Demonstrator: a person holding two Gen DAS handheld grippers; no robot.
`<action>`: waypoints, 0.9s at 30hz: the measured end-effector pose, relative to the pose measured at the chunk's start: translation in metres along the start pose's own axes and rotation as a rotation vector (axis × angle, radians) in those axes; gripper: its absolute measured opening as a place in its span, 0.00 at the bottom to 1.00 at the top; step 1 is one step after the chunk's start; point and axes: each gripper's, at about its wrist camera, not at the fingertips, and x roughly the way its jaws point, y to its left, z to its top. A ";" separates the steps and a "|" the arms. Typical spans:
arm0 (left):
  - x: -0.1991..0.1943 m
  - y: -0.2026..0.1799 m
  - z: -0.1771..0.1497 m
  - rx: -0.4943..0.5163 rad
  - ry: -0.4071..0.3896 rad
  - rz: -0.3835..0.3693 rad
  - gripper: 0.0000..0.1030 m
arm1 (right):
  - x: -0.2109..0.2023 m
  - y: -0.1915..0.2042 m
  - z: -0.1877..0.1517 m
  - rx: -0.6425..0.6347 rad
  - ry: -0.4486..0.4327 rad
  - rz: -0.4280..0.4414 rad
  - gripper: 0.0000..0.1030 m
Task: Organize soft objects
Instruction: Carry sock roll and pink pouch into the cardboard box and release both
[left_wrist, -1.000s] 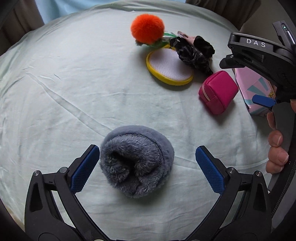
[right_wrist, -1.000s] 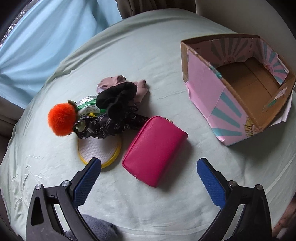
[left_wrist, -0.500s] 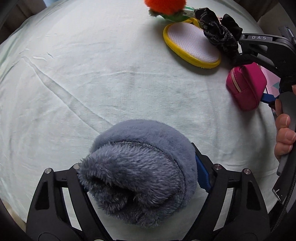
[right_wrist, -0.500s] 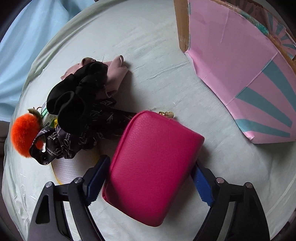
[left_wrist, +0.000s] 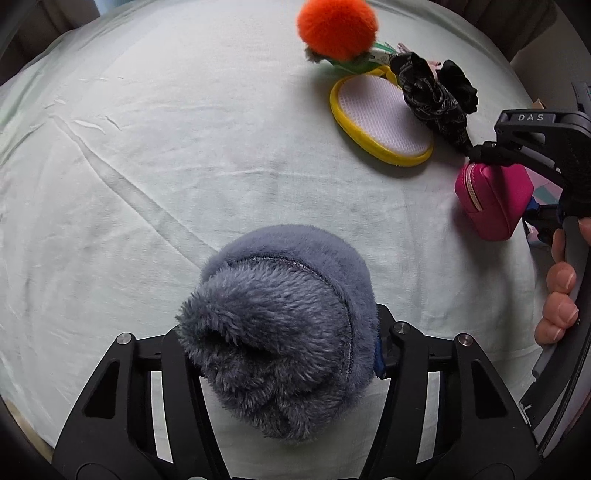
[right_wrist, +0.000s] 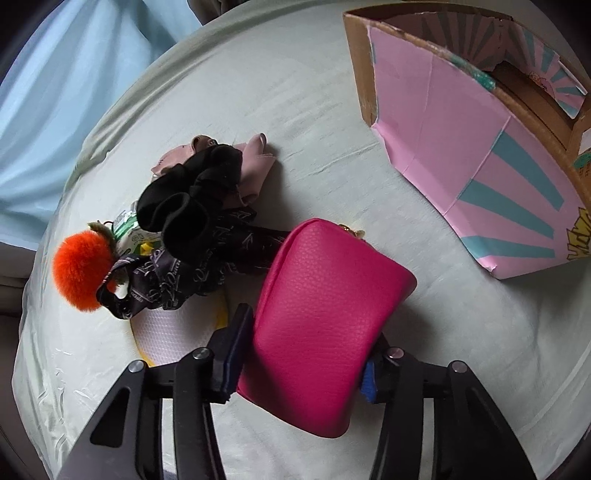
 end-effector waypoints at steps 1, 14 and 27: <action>-0.005 0.000 0.003 0.002 -0.012 0.001 0.53 | -0.005 0.000 -0.001 -0.001 -0.003 0.009 0.43; -0.142 -0.030 0.014 0.028 -0.217 0.013 0.53 | -0.132 0.002 0.015 -0.097 -0.063 0.120 0.42; -0.245 -0.143 0.057 0.087 -0.356 -0.040 0.53 | -0.244 -0.034 0.078 -0.293 -0.138 0.224 0.42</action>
